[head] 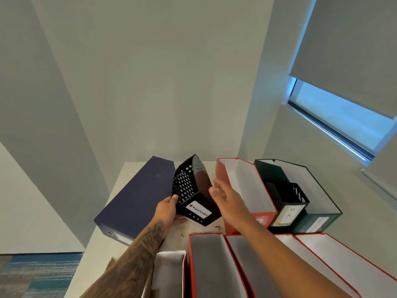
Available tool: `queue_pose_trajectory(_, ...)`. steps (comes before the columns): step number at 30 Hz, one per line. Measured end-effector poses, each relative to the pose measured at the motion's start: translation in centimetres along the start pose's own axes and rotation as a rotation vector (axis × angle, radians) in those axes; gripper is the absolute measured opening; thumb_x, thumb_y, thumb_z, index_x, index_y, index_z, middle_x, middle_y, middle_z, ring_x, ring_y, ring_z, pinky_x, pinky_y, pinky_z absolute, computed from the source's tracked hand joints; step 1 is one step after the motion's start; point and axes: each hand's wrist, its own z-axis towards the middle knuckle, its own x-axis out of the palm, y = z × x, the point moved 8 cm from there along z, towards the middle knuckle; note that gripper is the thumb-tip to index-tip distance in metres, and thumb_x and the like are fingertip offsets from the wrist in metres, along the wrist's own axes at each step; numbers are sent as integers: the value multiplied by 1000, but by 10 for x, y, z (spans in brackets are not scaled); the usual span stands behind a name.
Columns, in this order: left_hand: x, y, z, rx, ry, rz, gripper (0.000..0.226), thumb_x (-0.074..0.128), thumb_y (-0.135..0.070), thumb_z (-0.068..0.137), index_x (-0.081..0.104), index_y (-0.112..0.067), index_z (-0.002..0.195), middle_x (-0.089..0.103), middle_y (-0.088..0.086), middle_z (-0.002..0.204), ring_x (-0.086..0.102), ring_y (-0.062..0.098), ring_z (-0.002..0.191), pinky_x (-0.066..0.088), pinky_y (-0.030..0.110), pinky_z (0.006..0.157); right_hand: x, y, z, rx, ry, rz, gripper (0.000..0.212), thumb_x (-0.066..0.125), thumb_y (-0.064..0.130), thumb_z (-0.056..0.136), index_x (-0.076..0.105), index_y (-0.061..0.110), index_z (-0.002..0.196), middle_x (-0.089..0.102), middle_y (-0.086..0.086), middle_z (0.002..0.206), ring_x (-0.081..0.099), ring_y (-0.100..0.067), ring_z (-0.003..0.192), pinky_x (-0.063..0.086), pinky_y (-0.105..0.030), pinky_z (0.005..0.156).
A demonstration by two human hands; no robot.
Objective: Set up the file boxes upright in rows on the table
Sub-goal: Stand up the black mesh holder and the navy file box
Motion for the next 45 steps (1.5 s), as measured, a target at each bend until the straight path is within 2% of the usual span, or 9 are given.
queue_pose_trajectory(7, 19, 14, 11, -36, -87, 33, 28, 41, -22, 107, 62, -4, 109, 72, 20, 103, 73, 37, 92, 62, 46, 72, 13, -3, 5, -177, -4, -433, 66, 56, 29, 102, 20, 34, 158, 32, 6, 159, 55, -18, 132, 58, -35, 97)
queue_pose_trajectory(14, 38, 20, 22, -36, -61, 166, 23, 38, -17, 107, 60, -14, 108, 70, 15, 105, 70, 29, 93, 60, 42, 73, 25, -22, 10, -278, 75, -953, 33, 67, 43, 94, 71, 25, 121, 63, -1, 133, 50, -26, 130, 33, -47, 117)
queue_pose_trajectory(17, 44, 31, 27, -16, -41, 281, 26, 37, -18, 107, 59, -12, 119, 69, 6, 100, 66, 18, 85, 53, 31, 65, 31, -37, 14, -260, 140, -1149, 31, 72, 46, 89, 74, 25, 112, 64, -5, 129, 45, -31, 135, 15, -57, 123)
queue_pose_trajectory(21, 46, 51, 36, -35, -31, 305, 29, 38, -17, 105, 58, -11, 127, 69, 9, 107, 69, 25, 97, 59, 47, 87, 41, -44, 14, -210, 241, -1372, 27, 73, 37, 91, 74, 21, 112, 64, -10, 130, 39, -37, 141, -2, -61, 122)
queue_pose_trajectory(26, 52, 60, 32, -5, 7, 316, 24, 38, -17, 107, 54, -16, 124, 67, 8, 107, 69, 20, 94, 59, 32, 71, 48, -57, 13, -190, 325, -1511, 32, 68, 35, 95, 71, 20, 123, 55, -14, 145, 29, -41, 147, -3, -62, 123)
queue_pose_trajectory(30, 58, 62, 34, 6, 25, 355, 27, 39, -22, 107, 55, -16, 128, 68, 7, 108, 68, 19, 96, 59, 34, 77, 46, -55, 11, -205, 302, -1475, 38, 67, 36, 95, 65, 20, 130, 49, -15, 151, 28, -42, 148, 1, -61, 124)
queue_pose_trajectory(36, 60, 61, 31, 17, 41, 391, 29, 38, -24, 108, 53, -15, 131, 67, 7, 108, 67, 16, 90, 51, 22, 61, -14, -42, 17, -138, -97, -723, 57, 54, 41, 100, 37, 22, 151, 38, -5, 158, 42, -28, 142, 34, -44, 117)
queue_pose_trajectory(39, 61, 61, 33, 20, 40, 409, 31, 37, -23, 108, 52, -14, 134, 65, 5, 110, 65, 14, 92, 50, 22, 62, -25, -61, 17, 84, -13, -642, 50, 43, 42, 106, 33, 25, 151, 59, -1, 139, 65, -22, 116, 55, -37, 96)
queue_pose_trajectory(45, 62, 62, 35, 54, 14, 447, 32, 37, -21, 108, 53, -12, 133, 65, 4, 105, 65, 13, 88, 49, 19, 59, -17, -57, 22, 166, 54, -500, 37, 42, 27, 108, 40, 21, 145, 63, -3, 129, 66, -20, 109, 52, -31, 88)
